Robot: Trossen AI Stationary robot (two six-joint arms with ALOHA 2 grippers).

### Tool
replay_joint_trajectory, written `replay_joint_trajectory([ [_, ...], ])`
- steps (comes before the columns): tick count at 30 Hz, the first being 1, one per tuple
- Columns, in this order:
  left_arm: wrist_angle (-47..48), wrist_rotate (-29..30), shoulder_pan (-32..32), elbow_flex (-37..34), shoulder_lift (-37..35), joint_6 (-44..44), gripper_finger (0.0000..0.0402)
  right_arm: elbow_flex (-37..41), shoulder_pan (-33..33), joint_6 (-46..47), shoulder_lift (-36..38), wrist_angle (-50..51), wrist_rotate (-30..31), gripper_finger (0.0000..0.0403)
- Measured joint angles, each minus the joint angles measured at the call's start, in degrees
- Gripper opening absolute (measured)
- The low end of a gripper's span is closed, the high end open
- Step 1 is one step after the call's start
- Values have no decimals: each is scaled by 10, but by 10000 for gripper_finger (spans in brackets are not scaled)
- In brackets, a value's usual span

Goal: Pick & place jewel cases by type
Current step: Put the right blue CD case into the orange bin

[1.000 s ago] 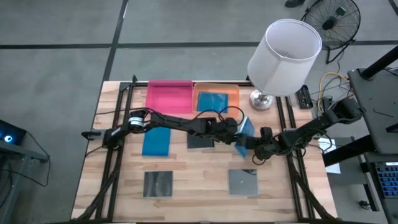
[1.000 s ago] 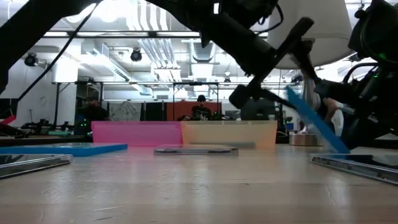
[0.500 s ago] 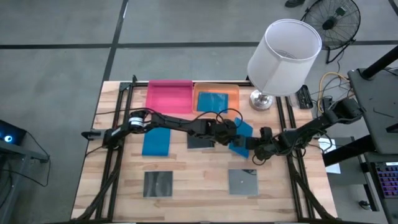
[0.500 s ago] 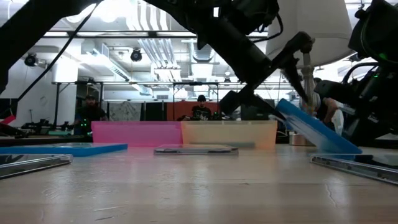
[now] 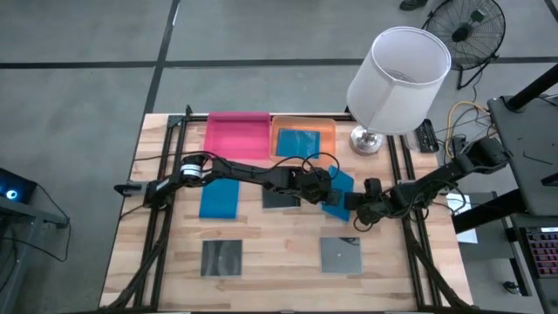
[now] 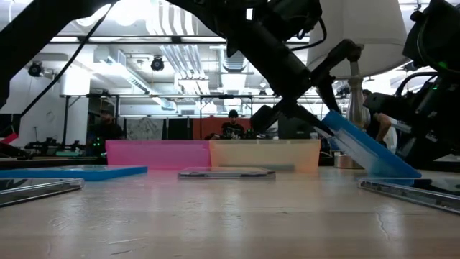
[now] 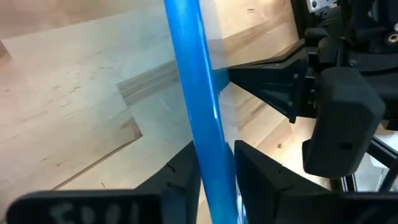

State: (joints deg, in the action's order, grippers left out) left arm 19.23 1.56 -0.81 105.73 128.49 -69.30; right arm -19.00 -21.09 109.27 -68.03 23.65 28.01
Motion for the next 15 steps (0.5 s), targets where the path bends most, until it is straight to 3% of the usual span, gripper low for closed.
replay_joint_trajectory([
  [8, 18, -8, 3, 1, -4, 1, 13, 0, 0, 0, 0, 1, 3, 9],
  [15, 45, -24, 5, 1, -16, 21, 10, 0, 0, -14, 9, 2, 0, 9],
])
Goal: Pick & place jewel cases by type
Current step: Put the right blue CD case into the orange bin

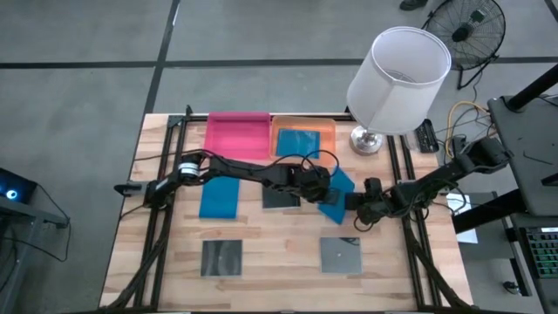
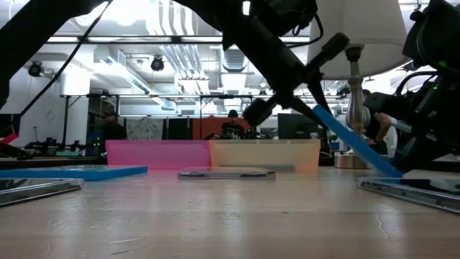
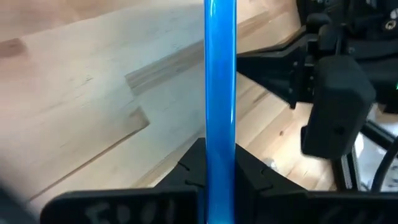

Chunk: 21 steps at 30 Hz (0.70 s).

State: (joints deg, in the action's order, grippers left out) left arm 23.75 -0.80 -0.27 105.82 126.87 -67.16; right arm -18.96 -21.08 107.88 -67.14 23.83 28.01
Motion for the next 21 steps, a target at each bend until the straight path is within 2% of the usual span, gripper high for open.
replay_joint_trajectory([
  [9, 95, 35, 19, 0, -51, 91, 9, -2, 0, -30, 49, -1, -2, 9],
  [21, 134, 36, 36, 0, -112, 217, 8, -2, 0, -54, 67, -7, -51, 9],
])
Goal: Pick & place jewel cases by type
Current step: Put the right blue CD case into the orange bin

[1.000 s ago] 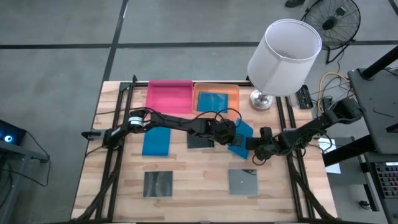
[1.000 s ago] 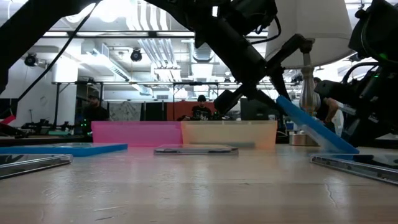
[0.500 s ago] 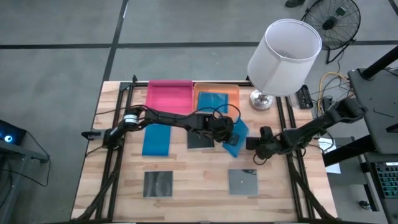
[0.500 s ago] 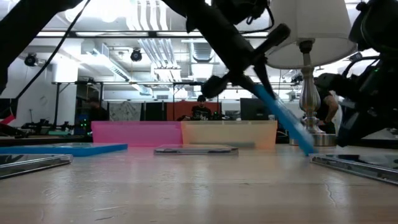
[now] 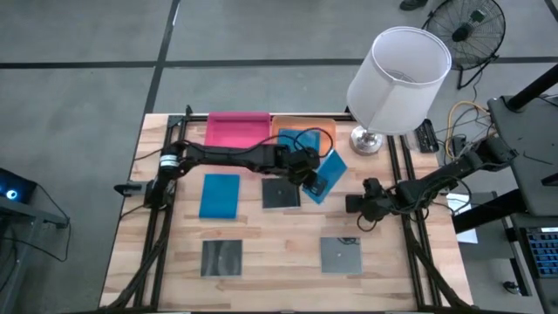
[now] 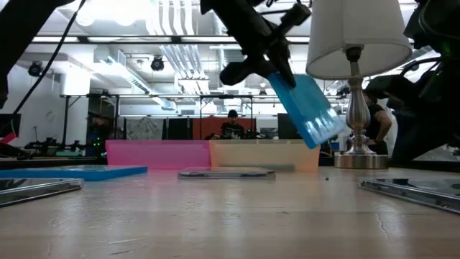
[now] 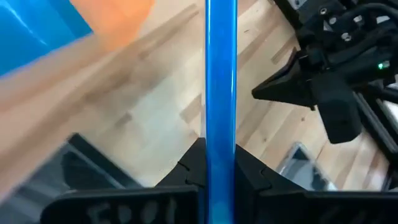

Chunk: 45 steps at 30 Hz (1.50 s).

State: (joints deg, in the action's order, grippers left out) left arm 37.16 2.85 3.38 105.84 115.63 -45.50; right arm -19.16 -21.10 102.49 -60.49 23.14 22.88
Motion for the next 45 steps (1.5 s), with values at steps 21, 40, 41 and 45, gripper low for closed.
replay_joint_trajectory([
  [21, 110, -2, 18, 35, -91, 176, 8, 0, 0, -12, 1, 0, -9, 9],
  [40, 345, 232, -17, 244, -112, 439, 8, 0, 0, -7, 1, -1, -11, 9],
  [41, 350, 250, -23, 257, -111, 451, 8, 0, 0, -7, 1, -1, -11, 9],
  [45, 347, 329, -47, 293, -111, 501, 8, 0, 0, -9, 1, -1, -10, 9],
])
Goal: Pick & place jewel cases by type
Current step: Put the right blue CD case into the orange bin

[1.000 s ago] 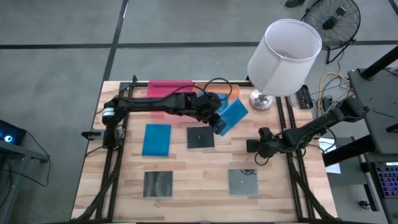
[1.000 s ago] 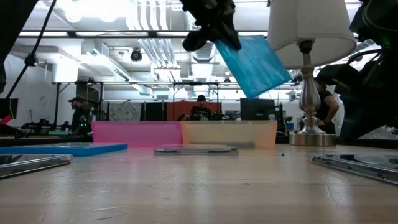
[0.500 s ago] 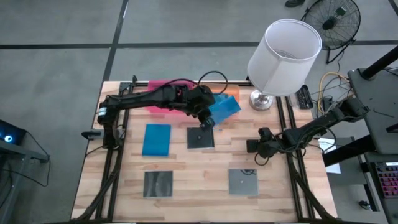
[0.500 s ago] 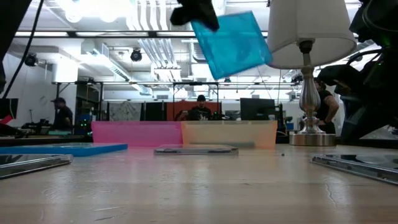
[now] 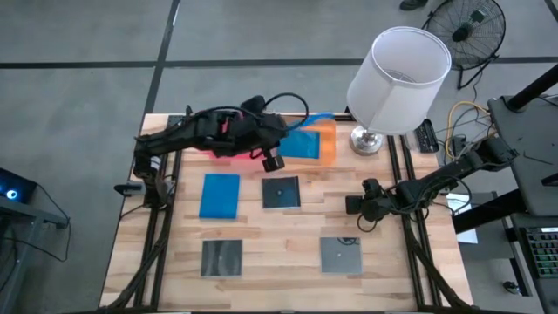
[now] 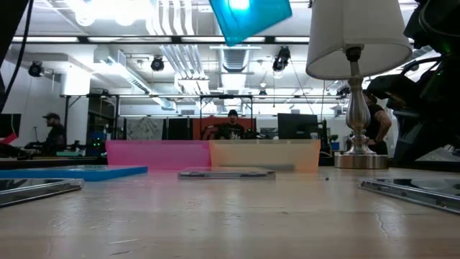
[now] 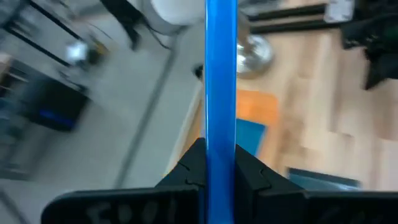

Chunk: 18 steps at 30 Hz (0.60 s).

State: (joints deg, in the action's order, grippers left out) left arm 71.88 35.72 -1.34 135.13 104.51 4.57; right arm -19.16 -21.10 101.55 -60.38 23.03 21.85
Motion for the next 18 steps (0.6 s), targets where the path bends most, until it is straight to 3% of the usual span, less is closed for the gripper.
replay_joint_trajectory([
  [8, -8, 183, -58, -4, -8, 88, 7, 0, 0, -17, 0, 1, 2, 9],
  [18, -7, 403, -111, -5, -5, 119, 7, 0, 0, -66, 0, 1, 6, 9],
])
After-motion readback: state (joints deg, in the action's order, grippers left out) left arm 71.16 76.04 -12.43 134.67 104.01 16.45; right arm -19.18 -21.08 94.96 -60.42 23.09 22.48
